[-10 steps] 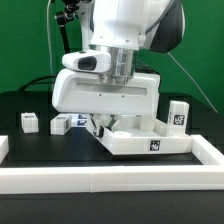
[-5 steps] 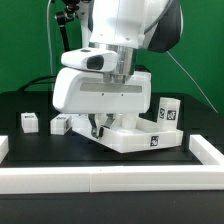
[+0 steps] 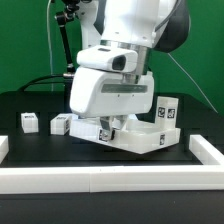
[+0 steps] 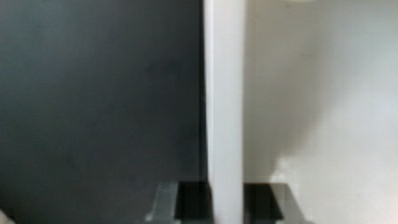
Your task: Assemble square table
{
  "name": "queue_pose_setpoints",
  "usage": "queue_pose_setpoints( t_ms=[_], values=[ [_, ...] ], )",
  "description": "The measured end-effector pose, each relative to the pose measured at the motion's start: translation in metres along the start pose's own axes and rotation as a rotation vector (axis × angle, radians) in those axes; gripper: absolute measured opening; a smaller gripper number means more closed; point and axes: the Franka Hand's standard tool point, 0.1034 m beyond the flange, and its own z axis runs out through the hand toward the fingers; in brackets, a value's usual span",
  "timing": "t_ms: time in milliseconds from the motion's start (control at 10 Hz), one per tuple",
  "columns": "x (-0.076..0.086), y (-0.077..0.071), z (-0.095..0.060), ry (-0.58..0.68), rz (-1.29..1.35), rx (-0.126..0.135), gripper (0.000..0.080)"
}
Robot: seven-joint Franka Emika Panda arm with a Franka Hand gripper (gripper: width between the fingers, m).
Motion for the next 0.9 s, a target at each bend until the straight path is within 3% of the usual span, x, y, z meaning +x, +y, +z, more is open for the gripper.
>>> queue_pose_setpoints(
  t_ms=[500,700,900],
  values=[
    [-0.006,0.005,0.001,-0.027,-0.312,-0.021,0.0063],
    [0.011,0.003,-0.009,-0.041,-0.426,-0.011,0.0063],
    [0.046,0.011,-0.015,-0.032,-0.448,-0.018,0.0063]
  ],
)
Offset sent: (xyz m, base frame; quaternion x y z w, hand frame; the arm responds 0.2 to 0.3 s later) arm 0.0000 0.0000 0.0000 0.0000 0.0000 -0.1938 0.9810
